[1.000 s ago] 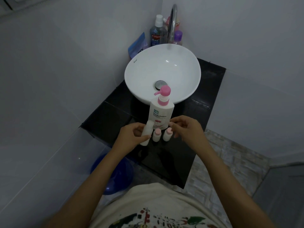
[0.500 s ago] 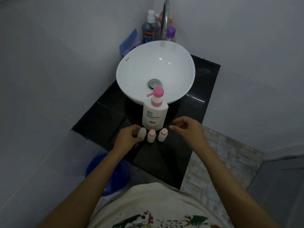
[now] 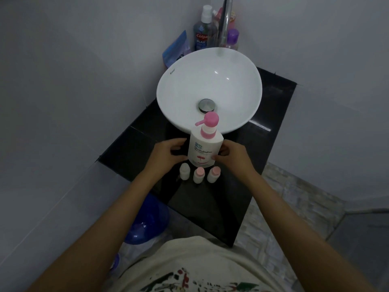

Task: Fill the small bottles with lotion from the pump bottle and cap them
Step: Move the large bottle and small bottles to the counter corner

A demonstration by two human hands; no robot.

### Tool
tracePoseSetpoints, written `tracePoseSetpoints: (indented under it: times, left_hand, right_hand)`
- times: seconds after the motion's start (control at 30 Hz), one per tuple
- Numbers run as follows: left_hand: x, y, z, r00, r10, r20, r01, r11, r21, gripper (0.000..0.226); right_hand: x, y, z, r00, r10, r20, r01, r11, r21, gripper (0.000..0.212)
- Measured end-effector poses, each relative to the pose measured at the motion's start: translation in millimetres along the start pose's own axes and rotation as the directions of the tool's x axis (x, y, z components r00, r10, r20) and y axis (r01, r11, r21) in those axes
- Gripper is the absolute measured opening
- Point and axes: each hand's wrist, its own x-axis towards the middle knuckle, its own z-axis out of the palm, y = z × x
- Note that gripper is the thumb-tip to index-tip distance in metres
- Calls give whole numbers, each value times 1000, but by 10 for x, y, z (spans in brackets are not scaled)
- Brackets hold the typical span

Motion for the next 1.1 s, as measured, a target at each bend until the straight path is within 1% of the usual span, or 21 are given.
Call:
tracePoseSetpoints:
  times: [0.07, 0.17, 0.4, 0.5, 0.57, 0.67, 0.77, 0.9, 1.0, 1.1]
  left_hand:
    - [84, 123, 23, 998, 48, 31, -47, 999, -26, 57]
    - [162, 199, 73, 994, 102, 34, -100, 994, -47, 48]
    - [141, 187, 73, 993, 114, -32, -116, 991, -61, 40]
    - [55, 186, -48, 991, 98, -95, -105, 991, -78, 40]
    - [-37, 200, -193, 984, 95, -153, -110, 990, -92, 41]
    - [-195, 221, -462, 962, 90, -257, -113, 991, -75, 42]
    - [-337, 153, -740, 918, 37, -394, -88, 990, -112, 42]
    - [-439, -60, -991, 824, -89, -559, 0, 987, -158, 39]
    - [-423, -248, -1096, 746, -167, -644, 62, 981, -183, 35]
    - [-346, -416, -1188, 679, -208, -704, 110, 977, -182, 36]
  right_hand:
    - [11, -5, 0, 1000, -1, 0, 1, 1000, 0, 30]
    - [14, -5, -3, 1000, -7, 5, 7, 1000, 12, 32]
    - [7, -26, 24, 998, -67, -3, 67, 998, 6, 21]
    - [14, -116, 62, 991, -137, 5, 137, 991, -6, 16]
    - [60, -239, 83, 977, -210, 25, 211, 977, -22, 14]
    - [184, -550, 127, 938, -334, 98, 339, 939, -49, 12]
    - [367, -915, 248, 892, -397, 217, 414, 909, -39, 12]
    - [713, -1299, 582, 806, -432, 405, 480, 877, -21, 11]
    - [966, -1525, 866, 737, -454, 501, 524, 852, 1, 18]
    - [1182, -1674, 1115, 698, -452, 556, 540, 842, 8, 26]
